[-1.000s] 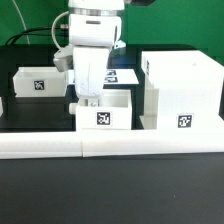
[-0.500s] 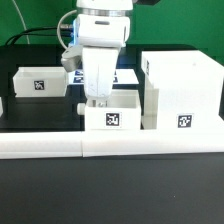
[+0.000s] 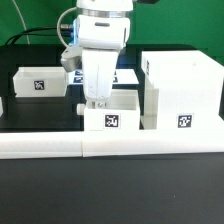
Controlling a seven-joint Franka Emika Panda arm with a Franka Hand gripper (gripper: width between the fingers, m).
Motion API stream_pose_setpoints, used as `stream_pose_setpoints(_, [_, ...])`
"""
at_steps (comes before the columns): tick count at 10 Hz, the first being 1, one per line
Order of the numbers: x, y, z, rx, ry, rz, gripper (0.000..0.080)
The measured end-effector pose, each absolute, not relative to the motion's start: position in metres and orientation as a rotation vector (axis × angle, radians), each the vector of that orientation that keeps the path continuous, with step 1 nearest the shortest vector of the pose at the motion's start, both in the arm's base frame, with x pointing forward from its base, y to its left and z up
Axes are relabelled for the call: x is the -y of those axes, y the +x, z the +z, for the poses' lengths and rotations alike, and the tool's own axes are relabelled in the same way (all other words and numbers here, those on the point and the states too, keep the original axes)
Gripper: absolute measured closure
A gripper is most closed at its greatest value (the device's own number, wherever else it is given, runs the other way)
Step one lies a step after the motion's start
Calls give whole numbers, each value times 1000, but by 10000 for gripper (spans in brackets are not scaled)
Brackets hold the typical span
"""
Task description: Assemble drawer
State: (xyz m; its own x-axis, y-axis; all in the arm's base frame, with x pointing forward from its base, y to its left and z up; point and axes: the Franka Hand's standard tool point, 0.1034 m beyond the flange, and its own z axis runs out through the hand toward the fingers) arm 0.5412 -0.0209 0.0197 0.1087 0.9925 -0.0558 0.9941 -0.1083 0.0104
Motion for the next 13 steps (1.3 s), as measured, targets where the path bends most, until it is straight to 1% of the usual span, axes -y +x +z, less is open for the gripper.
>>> stream_pose_setpoints(3, [22, 541, 19, -2083, 2293, -57, 757])
stream_pose_setpoints(6, [11, 548, 19, -2107, 2284, -56, 757])
stream_pose_setpoints(13, [11, 546, 16, -2093, 2290, -42, 757])
